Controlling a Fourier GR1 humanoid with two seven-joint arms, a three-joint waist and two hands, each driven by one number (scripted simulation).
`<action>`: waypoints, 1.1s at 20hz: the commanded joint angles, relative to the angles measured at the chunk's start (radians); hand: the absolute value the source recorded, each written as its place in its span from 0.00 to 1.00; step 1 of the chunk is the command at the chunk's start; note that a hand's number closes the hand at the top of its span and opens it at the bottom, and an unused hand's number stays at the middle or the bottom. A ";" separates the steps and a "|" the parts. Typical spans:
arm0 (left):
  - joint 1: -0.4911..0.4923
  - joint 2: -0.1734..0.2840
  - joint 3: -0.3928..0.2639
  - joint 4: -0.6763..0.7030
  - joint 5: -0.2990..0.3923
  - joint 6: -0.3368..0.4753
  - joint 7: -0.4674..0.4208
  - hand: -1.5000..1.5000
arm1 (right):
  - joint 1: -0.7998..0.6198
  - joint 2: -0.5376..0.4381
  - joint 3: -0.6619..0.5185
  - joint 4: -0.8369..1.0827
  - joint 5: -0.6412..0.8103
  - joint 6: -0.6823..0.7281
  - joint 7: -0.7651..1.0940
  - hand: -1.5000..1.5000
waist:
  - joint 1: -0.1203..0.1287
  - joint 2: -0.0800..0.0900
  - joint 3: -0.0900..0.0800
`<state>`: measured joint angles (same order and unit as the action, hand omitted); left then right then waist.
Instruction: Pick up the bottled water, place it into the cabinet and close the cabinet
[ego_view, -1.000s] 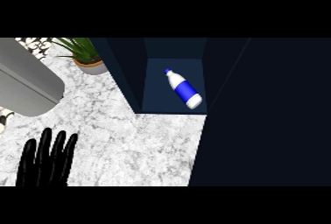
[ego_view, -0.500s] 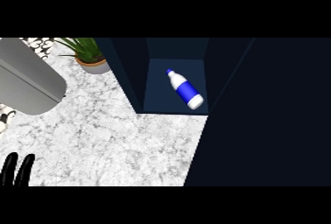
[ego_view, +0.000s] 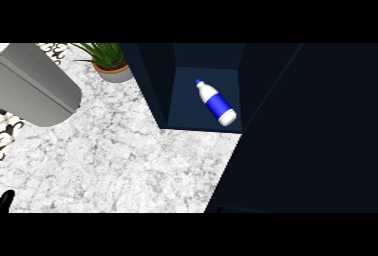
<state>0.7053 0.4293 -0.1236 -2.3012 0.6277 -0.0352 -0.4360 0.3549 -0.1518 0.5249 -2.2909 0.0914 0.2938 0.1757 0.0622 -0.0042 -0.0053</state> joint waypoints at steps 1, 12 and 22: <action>0.080 0.021 0.056 -0.030 0.073 -0.077 -0.024 0.00 | -0.060 0.144 0.199 0.038 -0.052 -0.061 0.097 1.00 | 0.011 0.000 0.001; 0.220 0.051 0.289 0.001 0.267 -0.283 -0.055 0.00 | -0.629 0.151 0.056 0.296 -0.307 -0.376 0.269 1.00 | -0.010 0.005 0.004; 0.313 0.037 0.436 0.023 0.385 -0.418 -0.033 0.00 | -0.887 0.137 -0.248 0.556 -0.532 -0.279 0.251 1.00 | -0.030 0.004 0.006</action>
<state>0.9584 0.4689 0.2506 -2.2623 0.9551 -0.4037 -0.4865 -0.4311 -0.0153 0.3865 -1.7710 -0.3863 -0.0286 0.4393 0.0381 0.0130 -0.0021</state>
